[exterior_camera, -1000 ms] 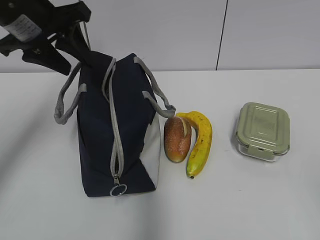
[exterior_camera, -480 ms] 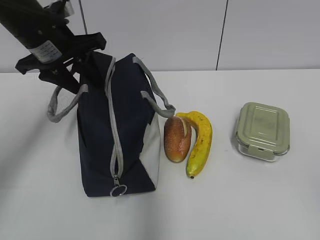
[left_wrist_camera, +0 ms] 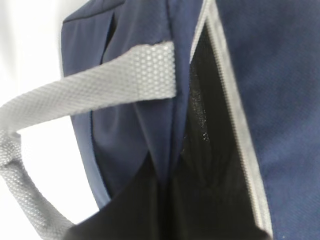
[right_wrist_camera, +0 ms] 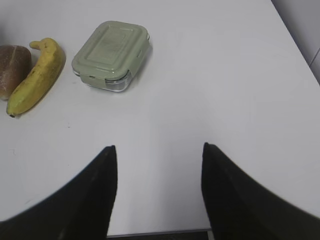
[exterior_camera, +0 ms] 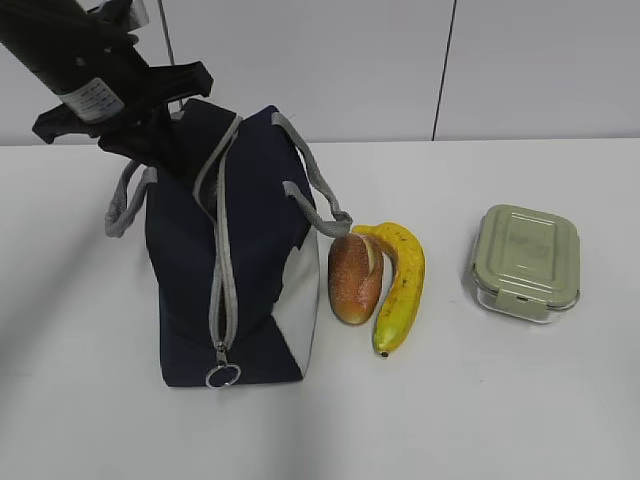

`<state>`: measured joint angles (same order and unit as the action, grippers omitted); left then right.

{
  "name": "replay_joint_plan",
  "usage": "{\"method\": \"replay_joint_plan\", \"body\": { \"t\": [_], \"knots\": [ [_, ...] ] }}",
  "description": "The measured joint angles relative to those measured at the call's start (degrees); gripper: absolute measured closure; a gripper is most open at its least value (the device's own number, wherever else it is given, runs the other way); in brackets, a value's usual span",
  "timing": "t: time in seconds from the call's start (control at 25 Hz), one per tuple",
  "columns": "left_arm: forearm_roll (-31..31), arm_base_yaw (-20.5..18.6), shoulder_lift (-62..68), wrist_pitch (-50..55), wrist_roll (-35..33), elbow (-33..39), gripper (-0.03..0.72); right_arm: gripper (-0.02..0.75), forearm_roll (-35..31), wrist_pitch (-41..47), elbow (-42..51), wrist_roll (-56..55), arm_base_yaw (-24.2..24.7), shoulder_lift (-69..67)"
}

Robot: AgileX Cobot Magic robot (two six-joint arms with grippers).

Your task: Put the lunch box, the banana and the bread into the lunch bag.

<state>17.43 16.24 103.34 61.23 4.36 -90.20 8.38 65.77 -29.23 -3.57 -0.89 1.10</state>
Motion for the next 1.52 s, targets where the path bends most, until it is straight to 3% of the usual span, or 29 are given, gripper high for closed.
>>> {"method": "replay_joint_plan", "body": {
  "t": [1.0, 1.24, 1.52],
  "knots": [
    [0.23, 0.00, 0.00, -0.05, -0.19, 0.00, 0.689, 0.335, -2.97, -0.33, 0.00, -0.30, 0.00, -0.56],
    [0.11, 0.00, 0.00, 0.07, -0.23, 0.00, 0.690, 0.335, -3.34, -2.76, -0.34, -1.59, 0.00, -16.94],
    [0.07, 0.00, 0.00, 0.25, -0.23, 0.00, 0.690, 0.335, -10.57, -17.18, -0.42, -1.80, 0.00, -38.57]
  ]
}}
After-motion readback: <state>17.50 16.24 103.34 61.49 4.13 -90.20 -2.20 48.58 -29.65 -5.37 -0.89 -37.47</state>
